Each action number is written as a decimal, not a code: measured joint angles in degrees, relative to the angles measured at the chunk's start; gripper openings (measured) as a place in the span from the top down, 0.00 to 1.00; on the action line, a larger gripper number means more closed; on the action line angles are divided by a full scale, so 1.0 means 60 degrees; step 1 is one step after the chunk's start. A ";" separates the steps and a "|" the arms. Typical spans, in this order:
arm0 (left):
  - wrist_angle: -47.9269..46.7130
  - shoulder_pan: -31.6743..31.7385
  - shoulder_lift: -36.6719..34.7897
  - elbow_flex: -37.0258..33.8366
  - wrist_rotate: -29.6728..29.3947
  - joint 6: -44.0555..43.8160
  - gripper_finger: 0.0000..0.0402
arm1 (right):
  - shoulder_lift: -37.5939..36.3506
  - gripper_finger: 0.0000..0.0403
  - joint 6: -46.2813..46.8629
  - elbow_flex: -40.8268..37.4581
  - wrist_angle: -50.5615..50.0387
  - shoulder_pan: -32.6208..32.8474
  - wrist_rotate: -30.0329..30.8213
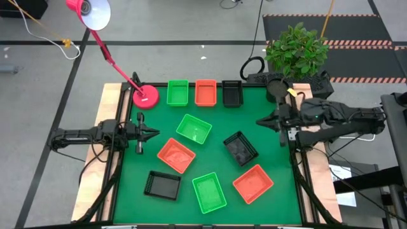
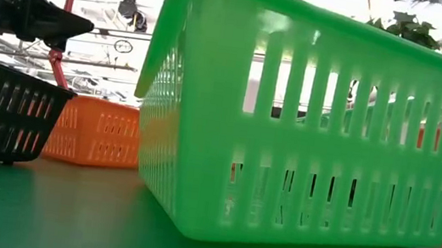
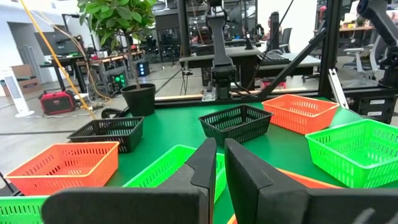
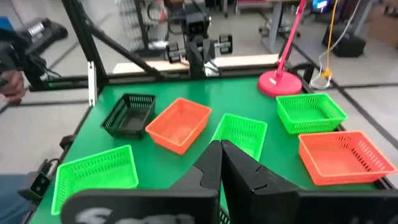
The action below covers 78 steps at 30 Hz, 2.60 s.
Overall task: Stack baskets by color
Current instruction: Stack the middle right black basket on the top of the top black basket
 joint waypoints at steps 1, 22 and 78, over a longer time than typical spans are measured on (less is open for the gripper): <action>-0.0003 0.0000 0.0000 0.0000 0.0000 0.0000 0.91 | 0.0245 1.00 0.0000 0.0260 -0.0197 0.0000 0.0003; 0.0292 0.0000 0.0089 0.0737 -0.0638 0.0184 0.91 | 0.2893 1.00 0.0668 0.3658 -0.4536 0.0000 -0.0069; -0.5594 -0.2007 0.9551 0.9327 -0.0494 -0.0737 0.91 | 0.6312 0.80 0.0955 0.2630 -0.5018 0.2773 -0.0391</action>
